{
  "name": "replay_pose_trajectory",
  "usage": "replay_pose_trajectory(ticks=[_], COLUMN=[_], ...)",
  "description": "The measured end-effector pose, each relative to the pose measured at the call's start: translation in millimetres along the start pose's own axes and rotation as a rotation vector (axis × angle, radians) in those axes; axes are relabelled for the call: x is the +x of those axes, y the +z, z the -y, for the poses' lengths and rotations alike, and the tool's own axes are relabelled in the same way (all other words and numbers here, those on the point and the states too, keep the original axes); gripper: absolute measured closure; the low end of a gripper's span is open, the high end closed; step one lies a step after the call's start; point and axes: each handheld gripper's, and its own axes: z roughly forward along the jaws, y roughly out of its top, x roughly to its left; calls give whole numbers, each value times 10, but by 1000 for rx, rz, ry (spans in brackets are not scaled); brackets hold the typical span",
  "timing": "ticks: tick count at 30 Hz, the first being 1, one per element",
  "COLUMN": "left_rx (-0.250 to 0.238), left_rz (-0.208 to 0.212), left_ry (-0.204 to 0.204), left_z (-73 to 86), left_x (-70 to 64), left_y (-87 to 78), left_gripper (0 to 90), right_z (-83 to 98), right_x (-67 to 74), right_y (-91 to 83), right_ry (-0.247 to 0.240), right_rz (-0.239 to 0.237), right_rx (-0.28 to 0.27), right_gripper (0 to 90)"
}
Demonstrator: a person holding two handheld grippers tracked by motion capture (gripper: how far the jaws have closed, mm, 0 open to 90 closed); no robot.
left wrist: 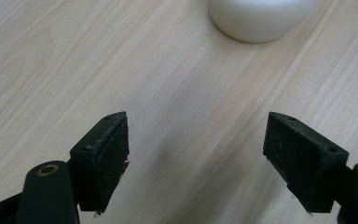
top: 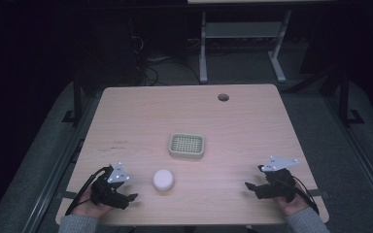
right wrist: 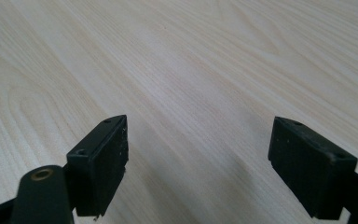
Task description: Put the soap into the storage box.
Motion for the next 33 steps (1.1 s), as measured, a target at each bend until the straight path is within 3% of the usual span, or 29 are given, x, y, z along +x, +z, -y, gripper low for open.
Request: replay_pose_trajectory(ticks=[12,30,33], left_rx=[9,-10,-31], left_rz=[11,-1,-4], left_ry=[11,24,19], left_z=[-25,-113,-154], left_x=[-40,-29,-5], left_y=[18,-46,-98], left_gripper=[213,212,212], right_z=[-6,-17,-15], right_x=[10,32,18], right_y=[-12,-15,-23], right_ry=[-12,-8,-2], right_rz=[-8,-10,-10], right_rx=[-9,-11,-12], right_gripper=[193,191,191])
